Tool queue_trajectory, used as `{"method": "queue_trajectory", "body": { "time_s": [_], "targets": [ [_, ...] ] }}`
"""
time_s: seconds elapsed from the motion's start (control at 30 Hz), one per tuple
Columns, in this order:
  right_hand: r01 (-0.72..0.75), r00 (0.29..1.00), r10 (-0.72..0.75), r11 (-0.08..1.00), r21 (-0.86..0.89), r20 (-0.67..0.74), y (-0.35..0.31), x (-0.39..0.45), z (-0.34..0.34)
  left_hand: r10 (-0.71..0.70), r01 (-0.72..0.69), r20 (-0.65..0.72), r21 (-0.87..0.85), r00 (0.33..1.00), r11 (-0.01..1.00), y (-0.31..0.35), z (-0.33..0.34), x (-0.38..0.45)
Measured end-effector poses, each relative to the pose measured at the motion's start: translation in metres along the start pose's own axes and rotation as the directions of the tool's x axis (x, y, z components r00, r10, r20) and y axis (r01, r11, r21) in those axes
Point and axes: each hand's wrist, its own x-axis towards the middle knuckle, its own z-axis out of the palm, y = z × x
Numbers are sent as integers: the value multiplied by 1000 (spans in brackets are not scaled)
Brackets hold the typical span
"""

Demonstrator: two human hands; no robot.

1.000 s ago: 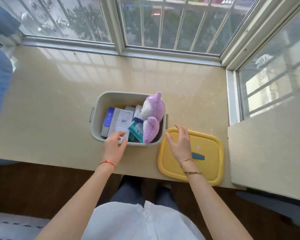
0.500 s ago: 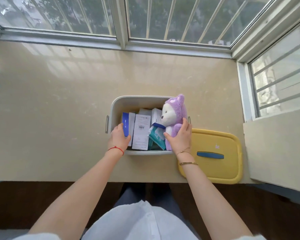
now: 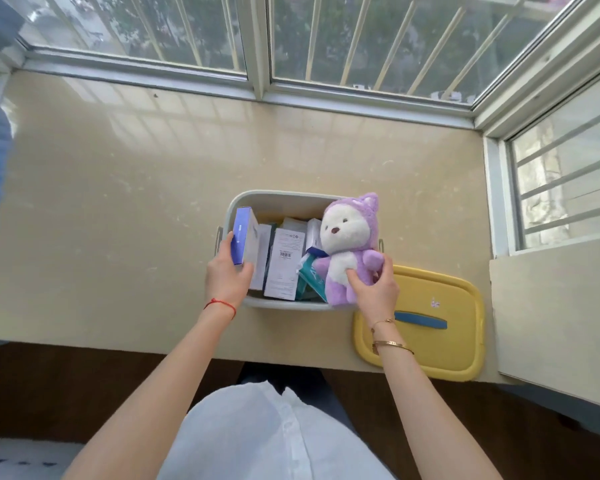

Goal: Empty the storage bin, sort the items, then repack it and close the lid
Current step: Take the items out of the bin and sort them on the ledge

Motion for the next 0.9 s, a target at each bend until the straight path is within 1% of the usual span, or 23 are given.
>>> {"method": "queue_trajectory", "body": {
  "time_s": [0.1,0.2,0.3,0.4,0.53,0.67,0.9],
  "targets": [
    [-94,989,65,970,224,131,-6,-6,-10,-36,30,-20,-247,999,969,8,-24,-16],
    [-138,967,36,907,399,251,-21,-16,-12,-62,61,11,-420,998,905,3,-48,-25],
    [-130,947,-32,873,471,321,-42,-29,-5,-95,104,44,-565,994,818,-3,-75,-32],
    [-126,932,-71,855,504,355,-62,-37,15,-97,105,50,-673,994,732,-8,-105,-33],
    [-122,905,-118,848,515,409,-94,-43,63,-129,111,36,-752,991,649,-32,-150,-12],
    [-129,899,-117,851,509,423,-133,-51,138,-156,116,25,-790,987,602,-65,-208,30],
    [-170,936,-29,834,525,350,-205,-75,295,-155,157,71,-737,985,657,-141,-313,145]
  ]
}}
